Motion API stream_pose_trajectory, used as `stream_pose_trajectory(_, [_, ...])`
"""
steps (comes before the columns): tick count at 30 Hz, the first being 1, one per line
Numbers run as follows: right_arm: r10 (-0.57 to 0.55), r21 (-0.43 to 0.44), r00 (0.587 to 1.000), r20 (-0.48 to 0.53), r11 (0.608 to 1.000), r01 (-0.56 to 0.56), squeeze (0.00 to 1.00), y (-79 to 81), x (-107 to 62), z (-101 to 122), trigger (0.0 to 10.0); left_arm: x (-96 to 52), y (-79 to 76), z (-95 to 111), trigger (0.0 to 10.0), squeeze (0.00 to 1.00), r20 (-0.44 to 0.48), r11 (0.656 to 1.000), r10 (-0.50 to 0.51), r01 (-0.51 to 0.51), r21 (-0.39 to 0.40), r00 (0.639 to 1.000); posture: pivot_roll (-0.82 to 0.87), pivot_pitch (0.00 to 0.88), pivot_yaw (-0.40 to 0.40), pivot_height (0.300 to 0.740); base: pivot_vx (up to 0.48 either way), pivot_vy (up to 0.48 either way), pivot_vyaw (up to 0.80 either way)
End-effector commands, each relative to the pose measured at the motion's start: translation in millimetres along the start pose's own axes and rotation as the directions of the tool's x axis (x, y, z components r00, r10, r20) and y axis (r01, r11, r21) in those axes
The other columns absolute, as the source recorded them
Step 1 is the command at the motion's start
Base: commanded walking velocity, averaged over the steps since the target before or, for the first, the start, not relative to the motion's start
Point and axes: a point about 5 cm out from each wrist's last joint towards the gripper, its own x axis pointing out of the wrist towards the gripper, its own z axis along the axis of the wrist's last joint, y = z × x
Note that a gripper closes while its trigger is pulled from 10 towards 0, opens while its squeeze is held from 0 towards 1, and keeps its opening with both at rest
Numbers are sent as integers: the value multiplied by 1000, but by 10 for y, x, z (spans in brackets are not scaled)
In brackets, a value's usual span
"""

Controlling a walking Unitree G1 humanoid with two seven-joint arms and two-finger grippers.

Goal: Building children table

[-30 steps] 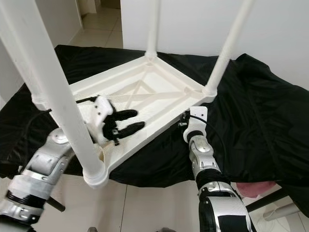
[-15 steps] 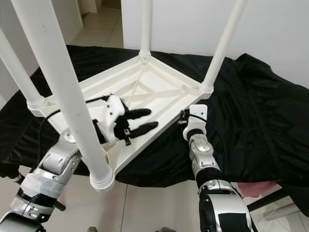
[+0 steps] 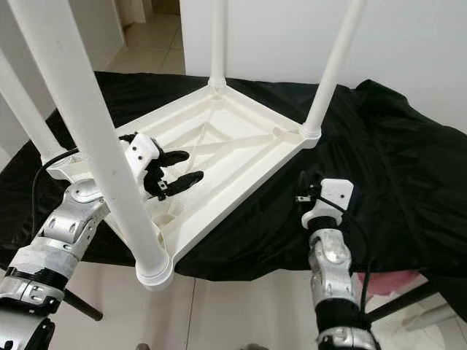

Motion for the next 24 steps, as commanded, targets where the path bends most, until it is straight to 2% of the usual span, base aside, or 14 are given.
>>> stream_pose_trajectory(1, [0, 15, 1000, 0, 1000, 0, 0, 4, -25, 12, 10000, -41, -42, 6, 10000, 1000, 15, 990, -139, 139, 0, 990, -62, 0, 18, 740, 0, 0, 0])
stream_pose_trajectory(2, [4, 16, 1000, -4, 1000, -4, 0, -16, -56, 9, 10000, -80, -73, -33, 10000, 1000, 5, 983, -184, 184, -16, 983, -58, 0, 16, 740, 0, 0, 0])
stream_pose_trajectory(5, [9, 18, 1000, -8, 1000, -9, 0, -33, -81, 14, 10000, -104, -92, -63, 10000, 1000, -2, 976, -214, 214, -27, 977, -56, 0, 16, 740, 0, 0, 0])
stream_pose_trajectory(9, [24, -8, 999, -22, 1000, -24, 0, -148, -117, 57, 10000, -299, -247, -186, 10000, 1000, -62, 932, -361, 358, -58, 931, -55, 0, 15, 740, 0, 0, 0])
stream_pose_trajectory(11, [24, -8, 999, -22, 1000, -24, 0, -148, -117, 57, 10000, -299, -247, -186, 10000, 1000, -62, 932, -361, 358, -58, 931, -55, 0, 15, 740, 0, 0, 0])
stream_pose_trajectory(12, [27, -13, 999, -22, 1000, -27, 0, -163, -113, 67, 10000, -347, -256, -212, 10000, 0, -87, 926, -379, 376, -48, 921, -54, 0, 16, 740, 0, 0, 0])
stream_pose_trajectory(14, [27, -13, 999, -22, 1000, -27, 0, -163, -113, 67, 10000, -347, -256, -212, 10000, 0, -87, 926, -379, 376, -48, 921, -54, 0, 16, 740, 0, 0, 0])
stream_pose_trajectory(17, [67, -56, 997, -23, 996, -68, 0, -235, -70, 145, 10000, -605, -178, -332, 10000, 0, -219, 901, -432, 431, -53, 875, -37, 0, 3, 740, 0, 0, 0])
stream_pose_trajectory(24, [88, -73, 996, -34, 993, -90, 0, -268, -32, 169, 10000, -717, -111, -353, 10000, 0, -273, 897, -435, 440, -47, 858, -32, 0, -3, 740, 0, 0, 0])
